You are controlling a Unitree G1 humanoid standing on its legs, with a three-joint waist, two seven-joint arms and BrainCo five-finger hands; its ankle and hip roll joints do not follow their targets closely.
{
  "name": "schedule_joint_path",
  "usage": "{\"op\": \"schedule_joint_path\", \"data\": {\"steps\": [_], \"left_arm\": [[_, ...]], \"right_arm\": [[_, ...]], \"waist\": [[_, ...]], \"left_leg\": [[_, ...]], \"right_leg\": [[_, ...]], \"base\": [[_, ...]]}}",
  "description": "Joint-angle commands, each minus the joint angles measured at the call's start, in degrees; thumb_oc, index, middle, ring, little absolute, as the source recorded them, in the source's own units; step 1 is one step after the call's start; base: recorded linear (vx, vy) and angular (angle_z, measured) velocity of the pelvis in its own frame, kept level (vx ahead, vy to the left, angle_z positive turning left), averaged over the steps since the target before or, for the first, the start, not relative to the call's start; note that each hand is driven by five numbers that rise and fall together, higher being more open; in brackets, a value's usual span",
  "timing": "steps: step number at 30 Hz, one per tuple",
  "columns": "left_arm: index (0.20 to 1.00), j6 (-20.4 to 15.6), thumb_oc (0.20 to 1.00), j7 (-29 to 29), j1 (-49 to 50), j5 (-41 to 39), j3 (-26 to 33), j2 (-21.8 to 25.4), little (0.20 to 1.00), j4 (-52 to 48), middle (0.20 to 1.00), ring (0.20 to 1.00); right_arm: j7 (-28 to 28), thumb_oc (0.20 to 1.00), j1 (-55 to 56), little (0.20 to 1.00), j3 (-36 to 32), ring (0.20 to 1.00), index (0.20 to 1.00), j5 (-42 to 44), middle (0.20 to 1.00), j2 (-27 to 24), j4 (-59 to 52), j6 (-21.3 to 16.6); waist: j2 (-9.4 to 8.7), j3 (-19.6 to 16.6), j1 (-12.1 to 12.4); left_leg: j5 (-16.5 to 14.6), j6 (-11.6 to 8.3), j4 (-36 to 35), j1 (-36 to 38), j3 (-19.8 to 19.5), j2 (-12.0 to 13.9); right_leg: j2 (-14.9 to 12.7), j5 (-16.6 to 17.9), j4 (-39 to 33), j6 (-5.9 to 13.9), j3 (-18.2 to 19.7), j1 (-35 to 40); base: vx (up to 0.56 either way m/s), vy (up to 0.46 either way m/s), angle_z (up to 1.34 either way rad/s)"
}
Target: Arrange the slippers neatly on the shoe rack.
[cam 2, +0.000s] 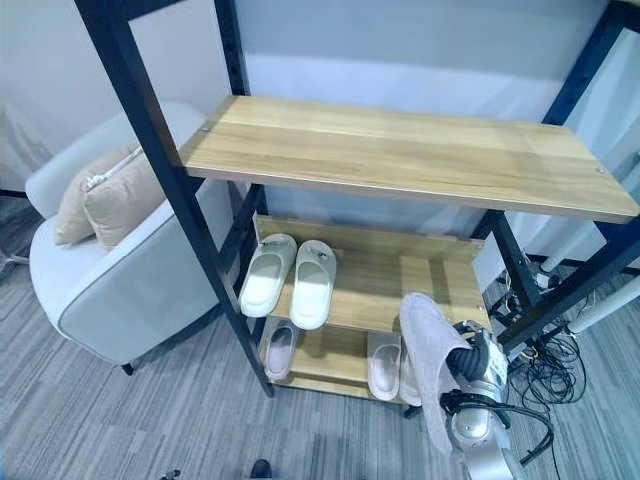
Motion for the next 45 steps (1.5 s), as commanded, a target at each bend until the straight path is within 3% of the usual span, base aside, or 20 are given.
{"op": "schedule_joint_path", "data": {"steps": [1,4,6,7,9,10,12,13,16,22,23,28,29,33,34,37,39,41,42,45], "left_arm": [[1.0,0.31,1.0,-0.44,0.01,4.05,1.46,-0.99,1.0,5.95,1.0,1.0],[1.0,0.88,1.0,-0.51,0.68,5.49,2.55,-0.89,1.0,7.1,1.0,1.0],[1.0,0.67,1.0,-0.94,0.18,5.92,2.3,-0.3,1.0,6.4,1.0,1.0],[1.0,0.61,1.0,-0.89,-0.03,5.81,2.18,-0.12,1.0,6.04,1.0,1.0],[1.0,0.27,1.0,-0.88,-0.75,5.3,1.7,0.49,1.0,4.98,1.0,1.0],[1.0,-0.06,1.0,-0.45,-1.75,3.98,1.6,0.77,1.0,4.18,1.0,1.0],[1.0,-0.3,1.0,-0.25,-2.69,3.13,1.31,0.95,1.0,3.17,1.0,1.0],[1.0,-0.48,1.0,0.15,-3.45,2.46,0.87,1.12,1.0,2.23,1.0,1.0],[1.0,-0.99,1.0,0.52,-4.0,2.77,-0.71,0.98,1.0,1.37,1.0,1.0],[1.0,-0.78,1.0,0.36,-6.08,1.99,-2.42,-0.27,1.0,3.3,1.0,1.0],[1.0,-1.29,1.0,1.36,-8.57,0.32,-2.95,0.64,1.0,2.75,1.0,1.0],[1.0,-2.0,1.0,2.35,-11.64,-2.08,-3.8,1.88,1.0,1.02,1.0,1.0],[1.0,-2.42,1.0,2.69,-13.35,-3.12,-5.3,2.59,1.0,0.22,1.0,1.0],[1.0,-3.07,1.0,2.88,-15.26,-4.76,-6.46,3.79,1.0,-2.15,1.0,1.0],[1.0,-3.38,1.0,3.02,-16.47,-7.41,-7.37,4.22,1.0,-2.9,1.0,1.0],[1.0,-3.63,1.0,0.77,-16.57,-13.81,-6.52,4.61,1.0,-3.72,1.0,1.0],[1.0,-5.04,1.0,1.46,-17.47,-22.57,-4.64,7.15,1.0,-5.42,1.0,1.0],[1.0,-5.49,1.0,1.94,-17.36,-24.78,-4.14,7.69,1.0,-5.3,1.0,1.0],[1.0,-5.76,1.0,2.98,-17.74,-26.4,-4.09,8.7,1.0,-5.14,1.0,1.0],[1.0,-7.02,1.0,3.91,-17.91,-28.96,-4.97,10.78,1.0,-6.7,1.0,1.0]], "right_arm": [[1.63,0.2,-4.49,0.2,-0.29,0.2,0.2,-3.19,0.2,-1.7,-0.09,-3.82],[3.17,0.2,-3.63,0.2,2.01,0.2,0.2,-4.84,0.2,-1.32,0.65,-3.94],[4.0,0.2,-3.01,0.2,3.3,0.2,0.2,-4.82,0.2,-0.88,1.41,-4.1],[4.27,0.2,-2.93,0.2,3.57,0.2,0.2,-4.73,0.2,-0.71,1.42,-4.23],[4.88,0.2,-2.01,0.2,4.11,0.2,0.2,-4.57,0.2,-0.84,0.95,-4.75],[4.97,0.2,-2.43,0.2,5.05,0.2,0.2,-4.37,0.2,-1.1,1.51,-5.28],[5.26,0.2,-2.95,0.2,6.39,0.2,0.2,-4.6,0.2,-1.21,1.9,-5.57],[5.22,0.2,-3.59,0.2,7.46,0.2,0.2,-4.28,0.2,-0.96,2.58,-5.74],[5.88,0.2,-2.91,0.2,8.9,0.2,0.2,-2.05,0.2,0.12,3.48,-6.71],[6.94,0.2,-4.67,0.2,12.19,0.2,0.2,-0.7,0.2,-2.13,3.25,-7.63],[5.99,0.2,-7.82,0.2,14.2,0.2,0.2,-1.24,0.2,-3.12,3.74,-7.87],[4.73,0.2,-12.43,0.2,15.78,0.2,0.2,-2.43,0.2,-3.76,4.74,-6.68],[4.75,0.2,-16.08,0.2,17.57,0.2,0.2,-1.23,0.2,-4.29,4.89,-6.11],[5.55,0.2,-21.95,0.2,19.79,0.2,0.2,0.66,0.2,-5.37,4.54,-5.89],[4.56,0.2,-29.4,0.2,21.13,0.2,0.2,4.57,0.2,-5.11,7.81,-5.83],[3.7,0.2,-36.41,0.2,22.11,0.2,0.2,7.63,0.2,-5.76,9.83,-5.38],[3.32,0.2,-47.77,0.2,23.97,0.2,0.2,11.65,0.2,-8.84,13.08,-5.18],[2.46,0.2,-53.18,0.2,24.31,0.2,0.2,15.05,0.2,-9.68,16.17,-5.14],[1.69,0.2,-58.13,0.2,24.47,0.2,0.2,17.44,0.2,-10.46,18.22,-5.27],[0.29,0.2,-69.63,0.2,27.44,0.2,0.2,19.82,0.2,-13.3,26.66,-4.27]], "waist": [[-0.03,3.01,2.7],[0.18,4.41,2.42],[0.62,5.99,2.03],[0.71,6.43,1.83],[0.88,7.06,0.91],[0.76,7.53,1.11],[0.57,8.0,1.53],[0.46,8.6,1.86],[-0.54,8.45,1.73],[-0.56,12.2,1.48],[-0.65,14.8,1.58],[-0.28,15.29,1.5],[-0.2,15.92,2.15],[-0.35,15.32,2.78],[0.14,15.15,3.39],[0.85,15.4,4.1],[1.77,15.73,4.72],[2.04,15.31,4.85],[2.23,15.34,5.08],[3.01,16.08,5.43]], "left_leg": [[-8.44,0.67,0.69,4.33,4.58,0.72],[-9.1,2.47,0.99,7.3,5.66,-0.97],[-9.83,3.43,2.48,8.14,6.14,-1.56],[-10.11,3.67,3.15,8.12,6.15,-1.47],[-10.57,4.2,4.55,7.93,5.77,-1.41],[-10.91,4.73,6.51,7.22,6.6,-1.63],[-11.35,4.97,7.74,6.85,7.6,-1.57],[-11.62,5.11,8.94,6.61,8.62,-1.47],[-12.18,4.94,11.13,5.5,8.53,-1.88],[-14.4,4.95,21.51,-2.8,8.16,-1.08],[-14.72,4.3,27.87,-10.52,7.87,-0.09],[-16.2,3.35,36.45,-20.93,7.36,0.87],[-18.5,2.78,41.77,-25.8,7.13,1.66],[-20.82,2.73,50.41,-35.58,7.25,2.95],[-23.15,3.41,59.36,-45.37,6.99,3.23],[-26.49,4.43,68.13,-52.98,7.18,3.58],[-31.5,5.67,82.78,-64.73,6.65,3.69],[-33.43,6.25,89.03,-69.36,6.65,3.37],[-36.24,6.61,95.73,-73.31,6.59,3.31],[-40.0,6.36,108.48,-81.7,6.34,2.59]], "right_leg": [[-4.43,-0.58,2.53,4.08,1.96,2.22],[-6.86,1.94,10.5,5.07,4.76,-0.26],[-7.21,2.14,16.55,4.4,4.75,-2.37],[-6.64,1.55,18.93,3.9,4.87,-3.47],[-2.7,-2.56,20.63,1.93,6.02,-4.86],[-0.38,-3.99,21.89,1.03,4.48,-5.88],[1.08,-4.58,23.87,0.2,1.84,-7.69],[1.13,-5.2,24.38,-0.51,-1.25,-8.27],[3.34,-7.15,21.18,-1.96,0.45,-5.76],[3.73,-8.41,25.14,-3.73,0.86,-10.81],[3.25,-8.52,28.87,-4.26,0.33,-16.03],[2.06,-10.57,36.34,-5.05,0.35,-25.67],[1.95,-13.16,41.39,-5.09,1.1,-30.6],[1.47,-16.28,49.25,-6.46,2.19,-40.15],[1.4,-18.78,57.25,-7.41,4.38,-49.96],[1.46,-21.97,65.53,-8.26,6.6,-57.95],[1.71,-26.77,79.82,-9.73,8.8,-69.45],[1.96,-28.64,86.24,-10.34,9.96,-74.27],[2.19,-31.2,92.84,-10.99,10.72,-78.26],[1.87,-35.02,106.43,-12.17,11.53,-86.47]], "base": [[0.05,0.224,-0.15],[-0.02,0.264,-0.33],[-0.08,0.199,-0.35],[-0.06,0.106,-0.19],[-0.06,0.085,-0.01],[-0.08,0.054,0.08],[-0.08,-0.003,-0.11],[-0.07,-0.052,-0.47],[-0.02,-0.087,-0.4],[-0.14,-0.101,0.04],[-0.31,-0.096,0.21],[-0.19,-0.051,0.2],[-0.09,-0.049,0.03],[-0.11,-0.064,0.11],[-0.1,-0.031,0.33],[-0.04,-0.011,0.04],[0.02,-0.077,-0.12],[0.1,-0.043,0.02],[0.15,-0.06,0.15],[0.16,-0.056,0.08]]}}
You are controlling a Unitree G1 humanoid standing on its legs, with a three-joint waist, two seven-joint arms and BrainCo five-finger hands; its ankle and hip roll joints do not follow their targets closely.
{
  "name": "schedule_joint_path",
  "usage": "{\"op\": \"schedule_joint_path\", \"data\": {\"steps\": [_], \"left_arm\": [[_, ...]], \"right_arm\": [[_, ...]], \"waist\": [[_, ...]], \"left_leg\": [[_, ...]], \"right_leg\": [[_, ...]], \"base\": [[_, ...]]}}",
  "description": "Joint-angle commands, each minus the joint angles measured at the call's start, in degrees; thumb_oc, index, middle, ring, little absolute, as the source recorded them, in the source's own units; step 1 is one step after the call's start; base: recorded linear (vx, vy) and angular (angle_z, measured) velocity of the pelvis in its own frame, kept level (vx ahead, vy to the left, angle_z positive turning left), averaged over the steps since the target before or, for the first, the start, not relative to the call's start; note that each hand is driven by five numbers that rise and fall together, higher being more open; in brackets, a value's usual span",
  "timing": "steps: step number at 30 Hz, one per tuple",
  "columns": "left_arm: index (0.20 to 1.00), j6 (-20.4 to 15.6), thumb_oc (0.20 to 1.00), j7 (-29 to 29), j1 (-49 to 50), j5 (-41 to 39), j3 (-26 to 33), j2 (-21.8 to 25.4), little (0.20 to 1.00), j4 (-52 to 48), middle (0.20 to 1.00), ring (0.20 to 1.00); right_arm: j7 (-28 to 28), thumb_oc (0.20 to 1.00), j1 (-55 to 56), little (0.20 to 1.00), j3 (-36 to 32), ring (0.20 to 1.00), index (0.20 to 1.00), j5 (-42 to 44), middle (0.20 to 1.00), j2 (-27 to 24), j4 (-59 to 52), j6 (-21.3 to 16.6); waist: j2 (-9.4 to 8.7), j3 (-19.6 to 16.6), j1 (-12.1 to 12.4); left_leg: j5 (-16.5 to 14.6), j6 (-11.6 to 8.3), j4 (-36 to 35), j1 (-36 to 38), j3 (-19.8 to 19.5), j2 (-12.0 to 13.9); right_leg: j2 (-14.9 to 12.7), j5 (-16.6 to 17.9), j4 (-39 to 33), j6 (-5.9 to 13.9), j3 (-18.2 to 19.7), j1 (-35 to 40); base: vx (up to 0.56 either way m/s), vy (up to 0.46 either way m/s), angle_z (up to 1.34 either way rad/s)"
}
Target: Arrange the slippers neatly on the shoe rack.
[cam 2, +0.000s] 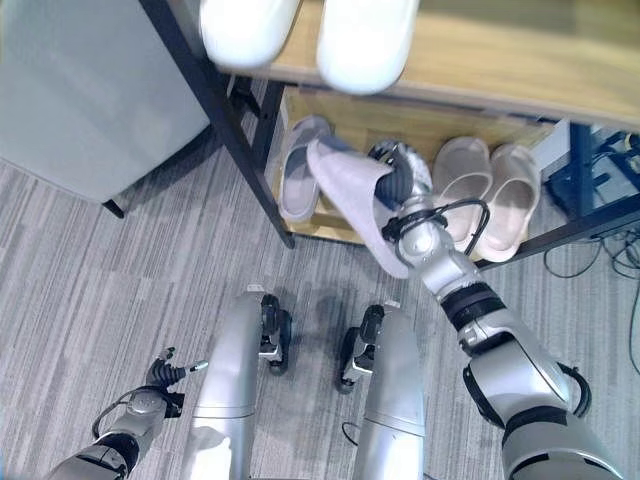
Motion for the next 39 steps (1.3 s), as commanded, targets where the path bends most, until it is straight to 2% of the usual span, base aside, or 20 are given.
{"op": "schedule_joint_path", "data": {"steps": [1,4,5,8,11,14,18,19,20,23,27,31,35,39], "left_arm": [[1.0,-3.22,1.0,2.82,1.61,-4.52,-1.06,3.36,1.0,-1.8,1.0,1.0],[1.0,-4.9,1.0,3.29,2.64,-6.79,-2.11,4.71,1.0,-4.72,1.0,1.0],[1.0,-5.04,1.0,3.36,3.37,-7.71,-2.43,4.85,1.0,-4.86,1.0,1.0],[1.0,-4.94,1.0,3.58,4.15,-8.83,-2.68,4.52,1.0,-3.35,1.0,1.0],[1.0,-4.77,1.0,3.55,4.71,-8.98,-2.94,4.29,1.0,-1.8,1.0,1.0],[1.0,-4.74,1.0,3.46,5.44,-8.25,-3.46,4.47,1.0,-1.08,1.0,1.0],[1.0,-4.99,1.0,3.48,7.18,-8.06,-5.24,4.67,1.0,-6.33,1.0,1.0],[1.0,-5.09,1.0,3.18,7.24,-7.92,-5.81,4.62,1.0,-6.83,1.0,1.0],[1.0,-4.85,1.0,2.77,7.96,-7.53,-6.38,4.31,1.0,-6.6,1.0,1.0],[1.0,-5.62,1.0,4.46,9.22,-6.67,-6.18,4.61,1.0,-8.73,1.0,1.0],[1.0,-5.72,1.0,3.22,10.72,-7.71,-6.55,4.95,1.0,-13.02,1.0,1.0],[1.0,-4.48,1.0,1.24,11.74,-7.91,-8.46,4.8,1.0,-16.41,1.0,1.0],[1.0,-2.84,1.0,-0.46,10.65,-8.1,-10.32,3.79,1.0,-14.94,1.0,1.0],[1.0,-3.02,1.0,-0.49,14.2,-8.18,-8.8,3.64,1.0,-17.63,1.0,1.0]], "right_arm": [[-4.13,0.2,-10.54,0.2,3.05,0.2,0.2,3.55,0.2,-5.99,3.72,-0.83],[-4.4,0.2,-19.91,0.2,8.27,0.2,0.2,2.48,0.2,-7.72,12.78,-0.1],[-3.79,0.2,-23.24,0.2,10.12,0.2,0.2,3.18,0.2,-7.28,17.22,0.28],[-3.68,0.2,-27.61,0.2,11.87,0.2,0.2,6.1,0.2,-4.64,24.41,0.26],[-3.77,0.2,-30.63,0.2,12.29,0.2,0.2,8.76,0.2,-3.7,27.3,-0.2],[-3.65,0.2,-33.06,0.2,13.79,0.2,0.2,9.21,0.2,-5.1,29.28,0.09],[-3.37,0.2,-34.38,0.2,14.32,0.2,0.2,10.24,0.2,-6.48,33.83,0.45],[-3.03,0.416,-35.4,0.416,14.79,0.416,0.416,10.49,0.416,-6.9,35.37,0.51],[-3.48,1.0,-36.11,1.0,15.18,1.0,1.0,10.32,1.0,-7.27,36.49,0.26],[-3.81,1.0,-37.13,1.0,15.04,1.0,1.0,11.54,1.0,-7.28,37.12,-0.17],[-3.53,1.0,-36.66,1.0,15.6,1.0,1.0,11.48,1.0,-6.74,36.63,-0.14],[-3.75,1.0,-35.8,1.0,14.96,1.0,1.0,10.67,1.0,-4.09,34.54,0.8],[-3.59,1.0,-35.55,1.0,14.59,1.0,1.0,8.79,1.0,-1.01,36.25,2.47],[-5.45,1.0,-32.55,1.0,11.9,1.0,1.0,9.74,1.0,-1.25,31.02,1.41]], "waist": [[-0.1,1.14,0.28],[-0.1,3.89,1.14],[-0.23,5.45,1.56],[0.04,8.3,2.28],[0.3,9.96,2.66],[0.12,11.13,2.76],[1.03,12.48,3.91],[1.22,13.09,4.13],[1.45,13.58,4.46],[1.83,13.78,5.17],[1.9,13.61,5.29],[2.03,13.45,4.57],[2.09,13.24,3.61],[2.68,11.97,3.35]], "left_leg": [[-7.81,0.5,3.76,1.79,-1.22,-0.81],[-11.29,0.17,10.78,0.36,-1.69,-1.33],[-12.9,0.3,14.14,0.36,-1.56,-1.36],[-15.25,1.08,19.43,0.36,-1.59,-1.28],[-16.07,0.87,22.41,0.36,-1.82,-1.58],[-16.45,0.53,23.68,0.36,-1.64,-1.87],[-16.82,0.72,24.66,0.36,-1.4,-2.12],[-16.52,0.67,24.36,0.36,-1.2,-2.21],[-16.68,0.67,24.69,0.36,-1.13,-2.49],[-16.88,0.59,24.93,0.36,-1.28,-2.57],[-16.95,0.51,25.15,0.36,-1.49,-2.51],[-17.14,0.42,25.64,0.36,-1.57,-2.4],[-17.47,0.45,26.44,0.36,-1.51,-2.0],[-17.66,0.88,26.2,0.36,-1.33,-2.36]], "right_leg": [[-0.43,1.07,-1.9,1.79,6.64,-0.07],[-0.47,-1.09,6.79,1.62,8.9,-2.16],[-0.33,-1.81,10.65,1.5,10.02,-2.35],[0.83,-2.81,16.16,1.37,11.85,-2.94],[0.69,-3.37,19.1,1.45,12.52,-2.73],[-0.16,-3.99,21.02,1.6,13.21,-1.94],[-0.53,-3.85,21.97,1.81,13.55,-1.72],[-0.88,-3.72,21.68,1.8,13.42,-1.67],[-0.9,-3.64,22.39,1.86,13.87,-1.44],[-0.79,-4.04,22.95,1.65,13.88,-1.48],[-0.58,-4.13,23.08,1.61,13.57,-1.24],[-0.46,-4.12,23.44,1.68,13.42,-1.1],[-0.19,-4.31,24.34,1.64,13.39,-1.2],[0.26,-4.15,24.0,1.61,13.26,-1.24]], "base": [[0.17,-0.035,0.24],[0.12,-0.017,0.13],[0.07,-0.02,0.1],[0.05,0.003,0.01],[0.01,0.005,-0.02],[0.04,0.033,0.18],[0.01,0.055,0.06],[0.0,0.071,0.03],[-0.01,0.036,0.04],[0.01,0.011,0.02],[0.0,0.0,0.0],[0.0,0.0,0.0],[0.01,0.013,-0.04],[0.01,0.005,-0.05]]}}
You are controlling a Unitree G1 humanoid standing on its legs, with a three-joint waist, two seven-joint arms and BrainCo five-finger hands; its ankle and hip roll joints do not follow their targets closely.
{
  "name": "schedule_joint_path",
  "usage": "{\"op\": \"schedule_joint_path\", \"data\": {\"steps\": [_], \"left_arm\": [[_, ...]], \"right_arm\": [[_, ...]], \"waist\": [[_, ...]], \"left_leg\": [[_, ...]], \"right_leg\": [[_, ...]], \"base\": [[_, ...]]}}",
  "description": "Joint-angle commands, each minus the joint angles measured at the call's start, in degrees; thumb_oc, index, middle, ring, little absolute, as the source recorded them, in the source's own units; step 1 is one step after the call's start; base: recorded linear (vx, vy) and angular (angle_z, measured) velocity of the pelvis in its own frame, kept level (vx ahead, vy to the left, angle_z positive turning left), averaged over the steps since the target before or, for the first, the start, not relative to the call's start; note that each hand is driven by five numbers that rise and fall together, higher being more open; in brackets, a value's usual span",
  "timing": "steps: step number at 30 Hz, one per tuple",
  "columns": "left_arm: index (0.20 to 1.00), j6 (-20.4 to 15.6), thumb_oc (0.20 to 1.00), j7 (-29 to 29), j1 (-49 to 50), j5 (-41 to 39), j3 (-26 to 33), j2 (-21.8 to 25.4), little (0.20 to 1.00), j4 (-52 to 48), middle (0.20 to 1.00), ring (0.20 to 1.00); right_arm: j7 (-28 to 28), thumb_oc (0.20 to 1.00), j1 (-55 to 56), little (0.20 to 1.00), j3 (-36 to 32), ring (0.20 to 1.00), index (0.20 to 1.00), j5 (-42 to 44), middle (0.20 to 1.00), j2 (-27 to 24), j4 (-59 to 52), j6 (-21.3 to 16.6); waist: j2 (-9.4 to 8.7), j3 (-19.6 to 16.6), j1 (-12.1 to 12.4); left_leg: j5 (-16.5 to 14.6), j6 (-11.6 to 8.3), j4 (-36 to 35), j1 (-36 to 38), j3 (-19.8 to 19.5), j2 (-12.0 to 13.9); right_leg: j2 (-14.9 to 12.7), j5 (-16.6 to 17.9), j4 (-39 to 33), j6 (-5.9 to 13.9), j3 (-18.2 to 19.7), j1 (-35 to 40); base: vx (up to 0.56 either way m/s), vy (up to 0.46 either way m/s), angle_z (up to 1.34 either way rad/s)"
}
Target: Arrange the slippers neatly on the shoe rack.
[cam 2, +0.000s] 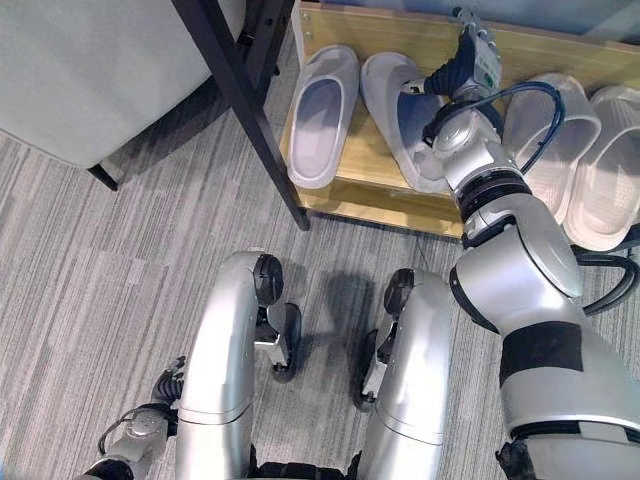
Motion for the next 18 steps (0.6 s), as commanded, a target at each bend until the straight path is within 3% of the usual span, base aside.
{"op": "schedule_joint_path", "data": {"steps": [1,6,18], "left_arm": [[1.0,-0.22,1.0,0.07,5.26,-1.02,-0.87,2.33,1.0,-5.7,1.0,1.0],[1.0,0.4,1.0,-0.13,8.52,-0.09,0.46,0.24,1.0,-4.11,1.0,1.0],[1.0,0.85,1.0,-2.01,9.27,1.36,2.12,-0.78,1.0,-1.69,1.0,1.0]], "right_arm": [[-4.11,1.0,0.5,1.0,-0.49,1.0,1.0,0.18,1.0,-2.76,-6.01,-2.42],[-7.1,1.0,10.53,1.0,-9.65,1.0,1.0,0.71,1.0,-4.5,-17.19,-4.58],[-6.27,1.0,26.07,1.0,-17.22,1.0,1.0,-4.2,1.0,-4.65,-32.66,-5.83]], "waist": [[0.93,-3.62,2.9],[1.17,-4.56,1.93],[0.87,-4.86,-0.08]], "left_leg": [[-8.55,-0.95,3.17,2.7,-5.56,-1.54],[-8.91,-0.76,4.27,2.7,-5.65,-1.98],[-8.99,-0.8,6.99,2.7,-5.53,-2.09]], "right_leg": [[1.1,7.86,-1.31,-0.39,5.84,1.23],[1.49,8.29,-0.98,0.03,5.79,1.62],[1.99,8.04,1.75,0.16,6.28,1.69]], "base": [[0.05,0.014,-0.08],[0.02,-0.004,-0.04],[0.01,-0.018,-0.05]]}}
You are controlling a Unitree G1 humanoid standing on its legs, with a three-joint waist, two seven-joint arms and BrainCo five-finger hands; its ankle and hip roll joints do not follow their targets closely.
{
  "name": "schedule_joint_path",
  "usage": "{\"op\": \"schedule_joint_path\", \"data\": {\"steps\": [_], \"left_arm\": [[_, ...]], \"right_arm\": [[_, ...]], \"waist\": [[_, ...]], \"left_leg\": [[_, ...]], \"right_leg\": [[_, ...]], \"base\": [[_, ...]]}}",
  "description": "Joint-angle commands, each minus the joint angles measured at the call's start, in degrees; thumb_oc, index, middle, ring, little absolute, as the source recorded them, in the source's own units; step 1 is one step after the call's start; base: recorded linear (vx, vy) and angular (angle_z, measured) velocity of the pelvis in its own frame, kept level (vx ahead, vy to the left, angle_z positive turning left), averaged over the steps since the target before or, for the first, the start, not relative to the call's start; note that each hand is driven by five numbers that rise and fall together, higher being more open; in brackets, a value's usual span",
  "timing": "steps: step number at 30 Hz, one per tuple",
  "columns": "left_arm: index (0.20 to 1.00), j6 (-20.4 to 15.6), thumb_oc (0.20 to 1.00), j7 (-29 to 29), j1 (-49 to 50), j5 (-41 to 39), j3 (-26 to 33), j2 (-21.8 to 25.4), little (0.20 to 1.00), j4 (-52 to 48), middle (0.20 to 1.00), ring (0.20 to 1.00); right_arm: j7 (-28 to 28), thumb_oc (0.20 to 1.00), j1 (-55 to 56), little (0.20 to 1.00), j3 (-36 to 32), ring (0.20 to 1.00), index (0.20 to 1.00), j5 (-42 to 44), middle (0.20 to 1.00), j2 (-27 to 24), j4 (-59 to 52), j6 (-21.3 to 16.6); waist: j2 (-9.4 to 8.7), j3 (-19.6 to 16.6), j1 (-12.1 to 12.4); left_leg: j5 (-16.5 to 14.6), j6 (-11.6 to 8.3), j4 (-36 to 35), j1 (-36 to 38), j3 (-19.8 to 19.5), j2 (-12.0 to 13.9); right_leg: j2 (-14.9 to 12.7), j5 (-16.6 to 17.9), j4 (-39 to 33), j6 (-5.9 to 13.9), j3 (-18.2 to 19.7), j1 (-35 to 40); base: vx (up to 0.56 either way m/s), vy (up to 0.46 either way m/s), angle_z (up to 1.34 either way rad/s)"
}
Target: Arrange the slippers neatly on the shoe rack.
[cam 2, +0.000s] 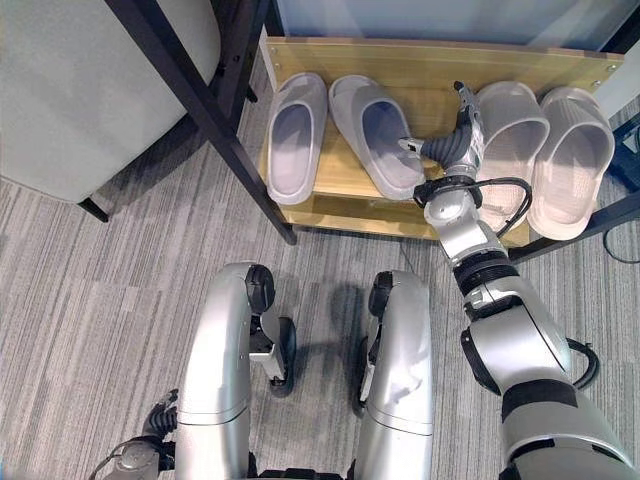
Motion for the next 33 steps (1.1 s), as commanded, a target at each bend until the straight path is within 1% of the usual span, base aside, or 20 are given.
{"op": "schedule_joint_path", "data": {"steps": [1,6,7,9,11,14,17,18,19,20,22,24,28,30,33], "left_arm": [[1.0,-0.38,1.0,-0.02,4.07,0.94,-0.24,0.53,1.0,-2.84,1.0,1.0],[1.0,-0.09,1.0,-0.19,4.45,0.92,0.42,0.31,1.0,-2.67,1.0,1.0],[1.0,0.22,1.0,-0.23,4.48,0.7,0.77,0.2,1.0,-2.41,1.0,1.0],[1.0,0.38,1.0,-0.58,4.65,0.9,1.4,0.33,1.0,-2.25,1.0,1.0],[1.0,0.32,1.0,-0.63,4.54,0.84,1.51,0.34,1.0,-1.98,1.0,1.0],[1.0,0.57,1.0,-0.54,4.54,1.25,2.1,0.21,1.0,-0.92,1.0,1.0],[1.0,0.44,1.0,-0.49,4.47,1.12,2.09,0.31,1.0,-0.93,1.0,1.0],[1.0,0.45,1.0,-0.34,4.1,1.43,1.95,0.21,1.0,-0.22,1.0,1.0],[1.0,0.49,1.0,-0.35,4.0,1.4,2.05,0.24,1.0,-0.22,1.0,1.0],[1.0,0.39,1.0,-0.18,3.61,1.65,2.18,0.31,1.0,-0.1,1.0,1.0],[1.0,0.6,1.0,0.52,3.36,2.61,2.23,0.03,1.0,0.74,1.0,1.0],[1.0,0.47,1.0,0.93,2.88,3.19,2.17,-0.09,1.0,1.63,1.0,1.0],[1.0,0.74,1.0,1.11,2.24,3.81,2.17,-0.33,1.0,2.14,1.0,1.0],[1.0,1.48,1.0,2.0,-2.2,3.19,1.71,-1.77,1.0,4.71,1.0,1.0],[1.0,1.73,1.0,2.75,-3.16,3.14,2.1,-2.29,1.0,6.21,1.0,1.0]], "right_arm": [[0.25,1.0,-1.39,1.0,0.42,1.0,1.0,-2.72,1.0,-2.9,-7.22,-3.14],[1.32,1.0,1.2,1.0,-0.27,1.0,1.0,-2.94,1.0,-1.8,-8.59,-2.87],[1.91,1.0,2.44,1.0,-0.67,1.0,1.0,-2.46,1.0,-0.55,-8.91,-2.73],[2.55,1.0,3.42,1.0,-0.48,1.0,1.0,-3.72,1.0,-0.45,-9.83,-2.38],[2.58,1.0,4.13,1.0,-0.33,1.0,1.0,-4.82,1.0,-0.32,-10.91,-2.21],[3.6,1.0,5.66,1.0,0.06,1.0,1.0,-5.72,1.0,2.69,-11.28,-2.06],[3.67,1.0,5.72,1.0,0.09,1.0,1.0,-5.52,1.0,3.16,-11.19,-2.07],[4.04,1.0,6.42,1.0,0.33,1.0,1.0,-5.43,1.0,4.71,-11.41,-2.29],[4.0,1.0,6.43,1.0,0.46,1.0,1.0,-5.79,1.0,4.82,-11.32,-2.25],[3.42,1.0,6.74,1.0,0.6,1.0,1.0,-7.39,1.0,5.55,-11.56,-1.54],[2.92,1.0,8.03,1.0,0.27,1.0,1.0,-7.96,1.0,8.2,-12.22,-1.36],[2.5,1.0,8.56,1.0,-0.04,1.0,1.0,-8.64,1.0,9.51,-13.22,-1.23],[1.87,1.0,10.48,1.0,-0.35,1.0,1.0,-9.6,1.0,12.8,-14.42,-0.94],[2.17,1.0,12.59,1.0,0.37,1.0,1.0,-10.09,1.0,14.09,-17.55,-0.43],[2.1,1.0,13.0,1.0,0.02,1.0,1.0,-10.59,1.0,14.85,-17.94,-0.1]], "waist": [[0.32,-1.17,1.54],[0.38,-1.24,1.19],[0.4,-1.22,0.99],[0.51,-1.66,0.69],[0.49,-1.56,0.63],[0.77,-2.17,0.63],[0.82,-2.14,0.62],[0.89,-2.45,0.53],[0.92,-2.59,0.52],[0.91,-2.69,0.45],[1.04,-2.93,0.22],[1.13,-2.8,0.17],[1.37,-2.79,0.03],[0.99,-2.92,-0.98],[0.96,-3.07,-1.22]], "left_leg": [[-6.55,-0.08,6.67,1.35,-4.99,-2.95],[-6.55,-0.2,7.61,1.35,-5.37,-2.9],[-6.35,-0.37,7.91,1.35,-5.59,-2.99],[-5.71,-0.68,7.98,1.36,-5.85,-3.08],[-5.85,-0.83,8.34,1.35,-5.93,-3.17],[-5.5,-1.23,9.73,1.37,-6.5,-3.34],[-5.3,-1.32,9.75,1.37,-6.47,-3.34],[-5.42,-1.31,9.74,1.37,-6.46,-3.45],[-5.28,-1.34,9.71,1.37,-6.48,-3.45],[-5.23,-1.37,9.78,1.37,-6.52,-3.47],[-4.91,-1.27,10.04,1.4,-6.58,-3.55],[-4.74,-1.3,10.32,1.4,-6.54,-3.41],[-4.64,-1.32,10.74,1.41,-6.63,-3.43],[-4.64,-1.21,11.43,1.42,-6.84,-3.29],[-4.54,-1.23,12.04,1.42,-7.16,-3.5]], "right_leg": [[0.29,8.76,2.42,-0.47,6.65,0.88],[0.36,8.26,3.27,-0.6,6.66,0.81],[0.32,8.25,3.67,-0.42,6.45,1.15],[0.08,8.39,3.58,-0.42,5.97,1.47],[0.18,8.38,4.04,-0.27,6.05,1.43],[0.16,8.5,5.21,-0.06,5.5,1.57],[0.11,8.7,5.19,0.02,5.46,1.58],[0.53,8.8,5.36,0.15,5.71,1.58],[0.5,8.79,5.3,0.12,5.66,1.54],[0.47,8.73,5.45,0.13,5.69,1.55],[0.58,8.7,5.67,0.12,5.44,1.8],[0.6,9.13,5.78,0.31,5.32,1.81],[0.94,8.95,6.19,0.2,5.25,1.52],[1.11,8.97,6.78,0.31,4.96,1.46],[1.24,9.08,7.32,0.41,4.97,1.46]], "base": [[0.0,0.0,0.0],[-0.01,-0.006,0.0],[-0.02,-0.031,0.0],[-0.02,-0.04,0.02],[-0.01,-0.016,0.0],[0.0,-0.013,0.0],[0.0,0.0,0.0],[0.02,-0.03,0.0],[0.02,-0.049,0.0],[0.01,-0.032,0.0],[0.01,-0.019,0.0],[0.0,-0.018,-0.03],[0.0,-0.024,-0.05],[0.0,-0.036,-0.01],[0.01,-0.025,-0.05]]}}
